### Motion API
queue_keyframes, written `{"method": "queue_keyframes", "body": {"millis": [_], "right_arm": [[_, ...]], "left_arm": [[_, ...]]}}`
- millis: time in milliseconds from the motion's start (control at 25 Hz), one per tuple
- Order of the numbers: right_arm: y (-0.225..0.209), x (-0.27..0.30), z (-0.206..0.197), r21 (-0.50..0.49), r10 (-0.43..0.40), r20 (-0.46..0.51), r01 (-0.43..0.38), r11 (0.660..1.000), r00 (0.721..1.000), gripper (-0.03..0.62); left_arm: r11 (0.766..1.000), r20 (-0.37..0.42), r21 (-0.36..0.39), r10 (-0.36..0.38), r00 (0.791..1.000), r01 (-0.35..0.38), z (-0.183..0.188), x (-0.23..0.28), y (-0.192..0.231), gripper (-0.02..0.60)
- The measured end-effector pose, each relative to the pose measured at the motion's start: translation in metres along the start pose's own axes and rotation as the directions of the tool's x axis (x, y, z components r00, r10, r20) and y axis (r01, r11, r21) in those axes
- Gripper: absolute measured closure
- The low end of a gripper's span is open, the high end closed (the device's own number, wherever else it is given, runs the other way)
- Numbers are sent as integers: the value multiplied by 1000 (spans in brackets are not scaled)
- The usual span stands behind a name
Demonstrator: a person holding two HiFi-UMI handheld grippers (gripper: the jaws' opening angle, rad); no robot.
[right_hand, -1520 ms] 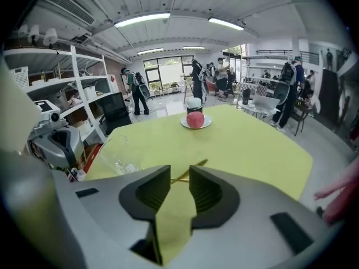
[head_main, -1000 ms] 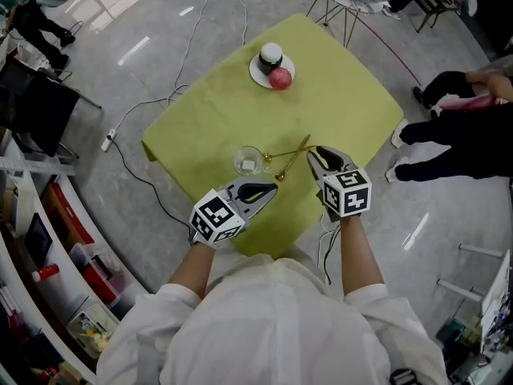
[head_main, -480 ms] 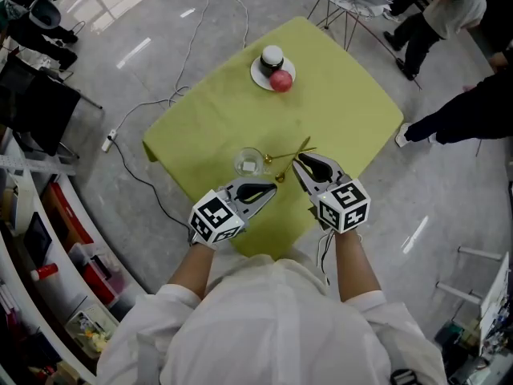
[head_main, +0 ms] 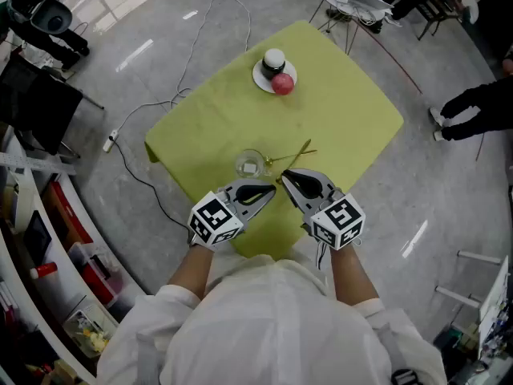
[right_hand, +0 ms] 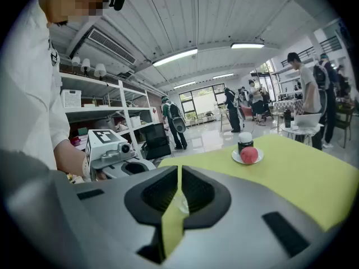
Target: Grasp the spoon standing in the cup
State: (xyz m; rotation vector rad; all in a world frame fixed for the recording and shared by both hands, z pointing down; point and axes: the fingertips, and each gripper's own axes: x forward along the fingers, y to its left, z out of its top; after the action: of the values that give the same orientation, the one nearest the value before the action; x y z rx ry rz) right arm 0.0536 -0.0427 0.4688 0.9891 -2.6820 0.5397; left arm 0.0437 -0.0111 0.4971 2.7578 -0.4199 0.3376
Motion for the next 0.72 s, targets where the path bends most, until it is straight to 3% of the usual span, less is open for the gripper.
{"method": "queue_keyframes", "body": {"millis": [720], "right_arm": [[35,-3,-15,-58,87,-52,-90,994,995,591]], "left_arm": [[1000,-7,-6,22,1000,-22,-2,-1,-1,577]]}}
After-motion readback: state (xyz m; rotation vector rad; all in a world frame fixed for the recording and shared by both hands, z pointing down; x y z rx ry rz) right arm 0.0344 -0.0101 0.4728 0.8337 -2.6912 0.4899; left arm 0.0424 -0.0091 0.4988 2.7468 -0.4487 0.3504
